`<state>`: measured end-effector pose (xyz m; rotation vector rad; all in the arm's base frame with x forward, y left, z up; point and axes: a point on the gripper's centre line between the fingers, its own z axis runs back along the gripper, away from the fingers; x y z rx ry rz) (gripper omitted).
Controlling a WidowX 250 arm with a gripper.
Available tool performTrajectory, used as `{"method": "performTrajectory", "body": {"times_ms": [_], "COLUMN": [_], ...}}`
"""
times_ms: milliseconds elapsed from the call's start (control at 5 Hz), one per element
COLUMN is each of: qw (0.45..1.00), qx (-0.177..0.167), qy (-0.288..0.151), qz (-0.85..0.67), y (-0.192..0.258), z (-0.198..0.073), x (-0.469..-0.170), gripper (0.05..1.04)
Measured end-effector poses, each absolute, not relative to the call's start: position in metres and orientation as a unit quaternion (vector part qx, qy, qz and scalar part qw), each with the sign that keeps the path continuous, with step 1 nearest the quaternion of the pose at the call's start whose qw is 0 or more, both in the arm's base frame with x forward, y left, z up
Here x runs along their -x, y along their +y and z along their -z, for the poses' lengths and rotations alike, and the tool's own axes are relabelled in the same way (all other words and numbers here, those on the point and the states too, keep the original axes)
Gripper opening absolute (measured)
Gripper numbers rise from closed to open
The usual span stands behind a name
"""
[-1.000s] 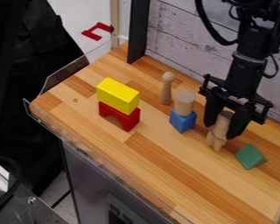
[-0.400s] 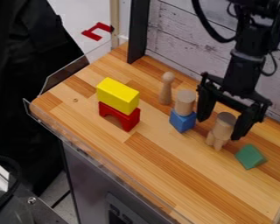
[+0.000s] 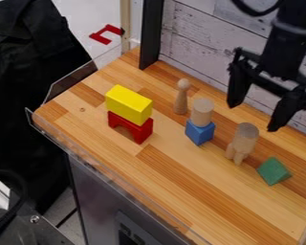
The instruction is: Take the cylinder from the yellow rectangle block and put it on top of the plus
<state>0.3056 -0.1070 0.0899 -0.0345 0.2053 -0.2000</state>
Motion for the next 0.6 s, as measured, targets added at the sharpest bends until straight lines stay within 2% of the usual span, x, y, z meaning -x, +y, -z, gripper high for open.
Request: {"method": "performTrajectory", "body": {"times_ms": [200,400,600], "qw": [0.993,0.996,0.998], "qx": [0.008,0.004,0.008], "qy": [0.085,0.077,0.069], "qz": [0.085,0.043,0.000], "y": [-0.100,-0.083,-0.069], "z": [-0.120,-0.143,-0.153], "x": [-0.290,-0.262,-0.238], "gripper": [1.001,1.001,1.001]}}
